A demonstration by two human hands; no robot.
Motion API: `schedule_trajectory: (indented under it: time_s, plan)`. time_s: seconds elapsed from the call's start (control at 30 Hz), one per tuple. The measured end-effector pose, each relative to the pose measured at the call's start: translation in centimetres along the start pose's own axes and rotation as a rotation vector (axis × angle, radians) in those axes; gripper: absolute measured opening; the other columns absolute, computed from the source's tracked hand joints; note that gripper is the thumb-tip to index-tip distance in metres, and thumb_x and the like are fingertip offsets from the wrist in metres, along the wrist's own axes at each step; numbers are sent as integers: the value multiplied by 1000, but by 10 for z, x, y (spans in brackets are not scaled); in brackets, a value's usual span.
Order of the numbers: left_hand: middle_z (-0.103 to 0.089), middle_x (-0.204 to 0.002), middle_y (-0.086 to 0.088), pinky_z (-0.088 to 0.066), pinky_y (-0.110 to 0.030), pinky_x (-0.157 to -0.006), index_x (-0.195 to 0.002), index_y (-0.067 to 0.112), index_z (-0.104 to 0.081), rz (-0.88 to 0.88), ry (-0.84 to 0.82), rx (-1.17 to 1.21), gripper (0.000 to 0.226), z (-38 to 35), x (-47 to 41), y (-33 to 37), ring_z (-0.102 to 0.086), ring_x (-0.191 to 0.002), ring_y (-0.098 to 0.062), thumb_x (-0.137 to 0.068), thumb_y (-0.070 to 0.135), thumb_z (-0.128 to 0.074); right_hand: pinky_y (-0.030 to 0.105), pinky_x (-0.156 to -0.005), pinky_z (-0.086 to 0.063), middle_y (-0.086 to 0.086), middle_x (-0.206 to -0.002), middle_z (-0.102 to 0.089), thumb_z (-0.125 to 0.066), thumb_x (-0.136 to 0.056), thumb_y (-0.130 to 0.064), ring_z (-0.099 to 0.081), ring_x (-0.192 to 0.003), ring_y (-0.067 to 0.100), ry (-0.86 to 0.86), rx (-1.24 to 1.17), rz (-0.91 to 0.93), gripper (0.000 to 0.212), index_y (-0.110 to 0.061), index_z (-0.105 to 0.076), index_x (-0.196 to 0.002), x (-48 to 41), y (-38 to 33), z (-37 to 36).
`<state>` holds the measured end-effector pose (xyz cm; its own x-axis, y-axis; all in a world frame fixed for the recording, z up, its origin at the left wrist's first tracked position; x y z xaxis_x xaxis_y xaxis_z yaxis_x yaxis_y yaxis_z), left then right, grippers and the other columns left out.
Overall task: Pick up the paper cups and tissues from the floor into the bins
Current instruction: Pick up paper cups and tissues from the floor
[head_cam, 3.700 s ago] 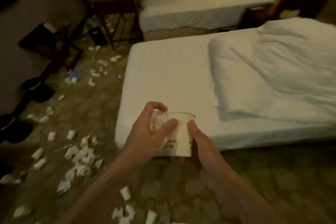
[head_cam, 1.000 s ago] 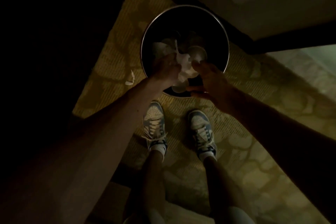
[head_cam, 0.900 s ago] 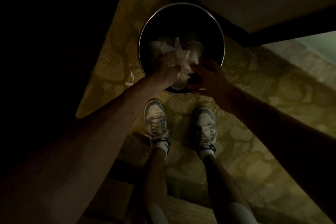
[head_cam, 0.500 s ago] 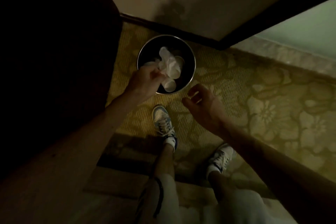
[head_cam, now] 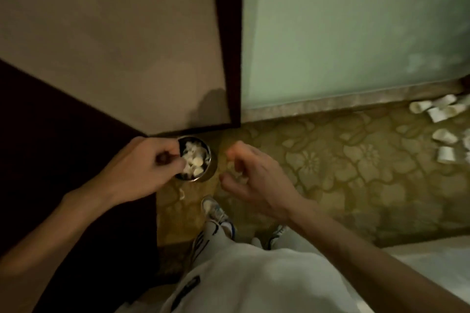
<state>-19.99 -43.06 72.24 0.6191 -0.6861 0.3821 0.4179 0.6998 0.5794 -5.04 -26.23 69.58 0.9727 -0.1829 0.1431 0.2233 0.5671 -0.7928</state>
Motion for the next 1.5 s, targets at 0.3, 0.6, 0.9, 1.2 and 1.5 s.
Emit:
schedule_trajectory:
  time_s: [0.3, 0.6, 0.9, 1.2, 1.5]
  plan:
    - [-57, -67, 9, -46, -32, -58, -75, 28, -59, -464, -7, -218, 30, -19, 17, 272, -56, -63, -10, -85, 56, -54, 18, -57, -35, -12, -75, -44, -53, -85, -44, -41, -67, 5, 342, -86, -50, 17, -31, -42, -86, 159, 46, 164]
    - [-44, -70, 17, -29, -12, -54, -88, 26, -58, -920, -183, -662, 16, -152, -33, 459, -41, -58, 4, -94, 40, -56, 13, -63, -32, -18, -96, -42, -57, -87, -56, -47, -87, 3, 493, 22, -494, 41, -37, -40, -119, 274, 162, 255]
    - [-47, -54, 11, -33, -14, -46, -65, 31, -43, -1070, -382, -670, 34, -304, -138, 610, -46, -47, -4, -93, 49, -49, 16, -66, -40, -20, -85, -47, -52, -92, -50, -48, -78, 0, 688, -69, -750, 14, -39, -44, -89, 357, 284, 360]
    - [-53, -58, 11, -40, -20, -49, -67, 29, -51, -951, -671, -413, 29, -463, -258, 757, -50, -53, -3, -96, 37, -52, 15, -54, -31, -15, -76, -51, -59, -88, -43, -47, -66, 0, 727, -294, -999, 19, -38, -44, -77, 398, 432, 483]
    - [-57, -62, 8, -41, -16, -49, -73, 23, -56, -859, -790, -516, 25, -604, -337, 874, -52, -56, 3, -95, 34, -54, 20, -57, -37, -14, -78, -54, -61, -89, -36, -52, -71, 4, 812, -490, -1139, 17, -33, -48, -79, 436, 564, 571]
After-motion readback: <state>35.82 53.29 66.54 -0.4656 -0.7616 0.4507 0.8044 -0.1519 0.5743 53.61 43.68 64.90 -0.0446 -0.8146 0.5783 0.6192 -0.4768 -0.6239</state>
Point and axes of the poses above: each hand's wrist, its own x-axis away from the middle knuckle, its own z-axis out of the back of the hand, y = z × x, the point moved 2 cm from there along -x, towards the middle knuckle
